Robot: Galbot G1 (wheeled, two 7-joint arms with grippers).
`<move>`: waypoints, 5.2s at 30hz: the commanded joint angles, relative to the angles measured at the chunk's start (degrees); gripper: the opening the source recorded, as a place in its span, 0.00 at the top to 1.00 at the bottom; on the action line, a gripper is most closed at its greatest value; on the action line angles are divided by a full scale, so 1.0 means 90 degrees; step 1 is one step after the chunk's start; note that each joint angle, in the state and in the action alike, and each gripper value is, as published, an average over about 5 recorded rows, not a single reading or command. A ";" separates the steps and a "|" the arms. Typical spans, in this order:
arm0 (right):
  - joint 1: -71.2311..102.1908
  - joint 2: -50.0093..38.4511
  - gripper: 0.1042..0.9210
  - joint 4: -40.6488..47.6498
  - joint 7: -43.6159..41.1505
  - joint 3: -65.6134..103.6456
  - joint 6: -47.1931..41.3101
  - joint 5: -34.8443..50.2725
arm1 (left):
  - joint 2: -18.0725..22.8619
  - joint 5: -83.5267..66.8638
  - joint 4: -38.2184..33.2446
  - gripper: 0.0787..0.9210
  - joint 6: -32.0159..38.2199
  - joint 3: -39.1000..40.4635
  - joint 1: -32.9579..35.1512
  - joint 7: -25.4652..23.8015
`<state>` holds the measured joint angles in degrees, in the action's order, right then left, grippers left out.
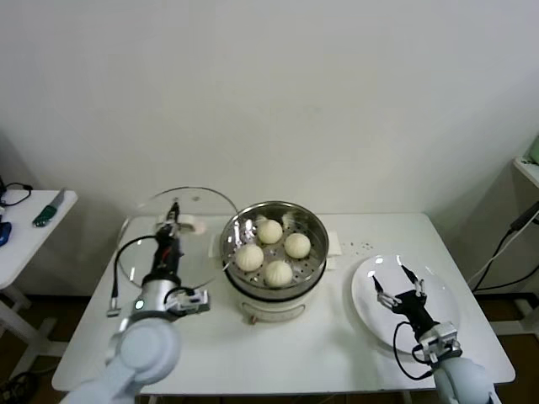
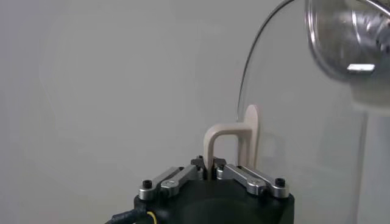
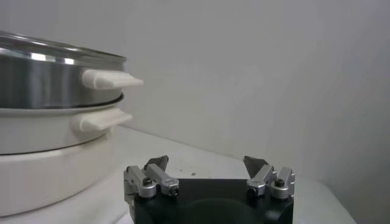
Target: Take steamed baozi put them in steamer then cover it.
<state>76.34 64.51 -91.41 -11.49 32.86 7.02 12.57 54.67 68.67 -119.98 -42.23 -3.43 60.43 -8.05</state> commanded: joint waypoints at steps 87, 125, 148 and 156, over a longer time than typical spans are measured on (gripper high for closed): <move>0.0144 0.0294 0.12 0.0212 -0.0199 0.0514 0.0128 -0.0184 | 0.2868 0.1257 0.2690 0.91 -0.0307 0.1720 -0.1510 -0.0862; 0.0175 0.0347 0.12 -0.0096 -0.0116 0.0557 -0.0456 -0.0106 | 0.1161 -0.3418 -0.0816 0.12 0.1651 -0.1231 0.1782 0.1804; 0.0398 0.0371 0.12 -0.0204 -0.0420 0.0570 -0.0033 0.0064 | 0.2252 -0.8612 0.0861 0.12 0.5678 -0.3746 0.3439 0.1743; 0.0430 0.0390 0.12 -0.0146 -0.0458 0.0605 0.0021 0.0138 | 0.2238 -0.8446 0.0986 0.12 0.5709 -0.3685 0.3365 0.1630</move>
<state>79.90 67.94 -92.89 -15.10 38.19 6.48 13.29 73.37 -0.87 -115.36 -2.32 -33.17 88.31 7.81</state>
